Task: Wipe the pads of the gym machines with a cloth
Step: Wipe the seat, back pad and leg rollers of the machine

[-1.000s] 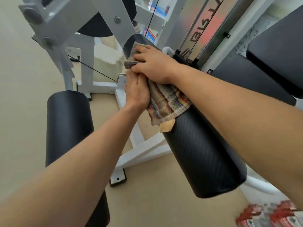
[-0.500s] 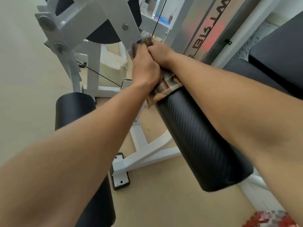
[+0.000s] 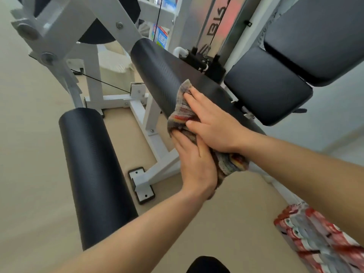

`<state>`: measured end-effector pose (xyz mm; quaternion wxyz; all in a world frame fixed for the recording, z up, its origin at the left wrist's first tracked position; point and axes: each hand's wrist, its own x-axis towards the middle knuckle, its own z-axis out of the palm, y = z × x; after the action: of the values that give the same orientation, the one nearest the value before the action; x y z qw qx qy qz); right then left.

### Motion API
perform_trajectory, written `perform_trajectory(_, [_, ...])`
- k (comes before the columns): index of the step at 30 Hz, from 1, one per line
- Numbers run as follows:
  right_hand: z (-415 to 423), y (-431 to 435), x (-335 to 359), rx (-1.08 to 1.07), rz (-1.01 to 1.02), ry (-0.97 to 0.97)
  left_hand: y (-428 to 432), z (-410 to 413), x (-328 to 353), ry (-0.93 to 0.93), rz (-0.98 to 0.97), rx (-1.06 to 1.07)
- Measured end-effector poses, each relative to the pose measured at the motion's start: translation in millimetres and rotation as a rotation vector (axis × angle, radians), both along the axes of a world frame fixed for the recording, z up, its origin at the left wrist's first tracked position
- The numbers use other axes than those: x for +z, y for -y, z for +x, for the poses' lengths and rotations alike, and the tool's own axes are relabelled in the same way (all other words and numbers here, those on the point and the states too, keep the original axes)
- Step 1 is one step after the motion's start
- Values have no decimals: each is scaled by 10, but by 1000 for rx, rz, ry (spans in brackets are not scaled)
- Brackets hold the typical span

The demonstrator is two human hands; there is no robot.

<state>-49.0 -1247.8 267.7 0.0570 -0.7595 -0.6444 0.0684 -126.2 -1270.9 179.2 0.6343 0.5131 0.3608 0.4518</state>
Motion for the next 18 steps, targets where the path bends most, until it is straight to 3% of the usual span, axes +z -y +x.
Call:
perform_trajectory(5, [60,-519,11,-4,4,0,-486,167,53,44,-88,78])
perform_trajectory(11, [202,-1933,-83,-5,11,92,-2103,406,-59,10,-58,144])
perform_trajectory(18, [35,-2704,36,70,-48,335,-3455,509,-78,-9,-85,70])
